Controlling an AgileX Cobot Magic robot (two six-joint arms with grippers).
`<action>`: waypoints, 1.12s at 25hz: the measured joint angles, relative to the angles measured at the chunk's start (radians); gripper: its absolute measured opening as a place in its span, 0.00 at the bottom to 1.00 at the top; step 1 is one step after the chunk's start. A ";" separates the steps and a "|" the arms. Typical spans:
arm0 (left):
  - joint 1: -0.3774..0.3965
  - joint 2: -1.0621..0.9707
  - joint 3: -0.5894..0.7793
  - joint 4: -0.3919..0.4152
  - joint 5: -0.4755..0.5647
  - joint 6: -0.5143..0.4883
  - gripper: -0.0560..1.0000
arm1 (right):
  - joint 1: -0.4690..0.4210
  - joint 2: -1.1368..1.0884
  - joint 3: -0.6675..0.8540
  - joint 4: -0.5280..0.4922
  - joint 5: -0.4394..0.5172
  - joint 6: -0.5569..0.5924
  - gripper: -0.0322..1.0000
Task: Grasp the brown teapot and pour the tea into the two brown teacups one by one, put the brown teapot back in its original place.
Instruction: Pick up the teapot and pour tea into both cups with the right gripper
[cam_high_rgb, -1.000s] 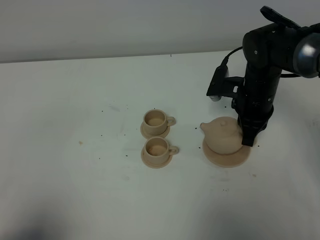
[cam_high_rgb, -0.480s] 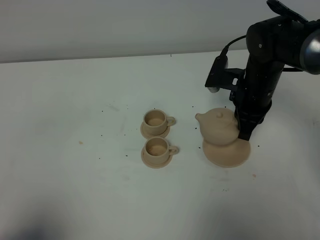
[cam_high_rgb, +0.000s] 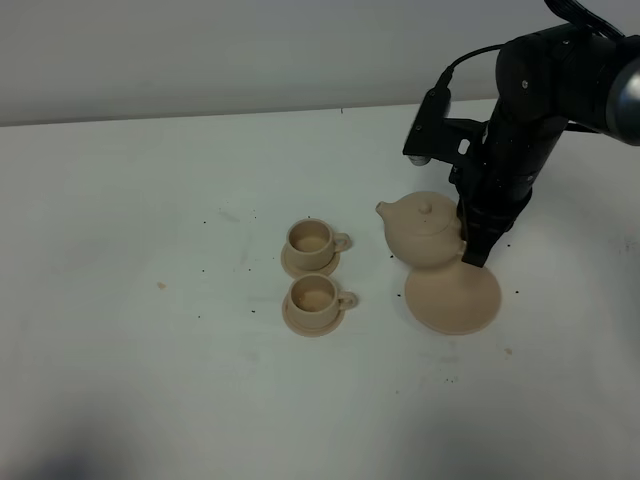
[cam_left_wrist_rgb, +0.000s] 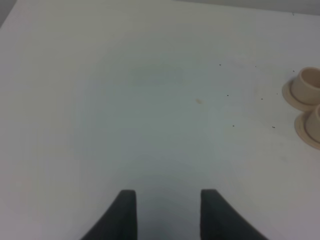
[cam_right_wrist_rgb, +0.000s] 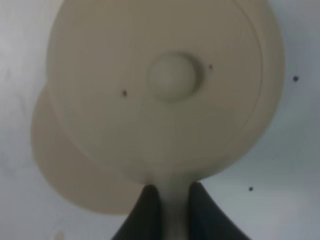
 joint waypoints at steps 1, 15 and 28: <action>0.000 0.000 0.000 0.000 0.000 0.000 0.36 | 0.006 0.000 0.000 -0.007 -0.010 0.000 0.14; 0.000 0.000 0.000 0.000 0.000 0.000 0.36 | 0.077 0.108 -0.190 -0.101 0.000 0.027 0.14; 0.000 0.000 0.000 0.000 0.000 0.000 0.36 | 0.149 0.205 -0.322 -0.279 0.055 0.075 0.14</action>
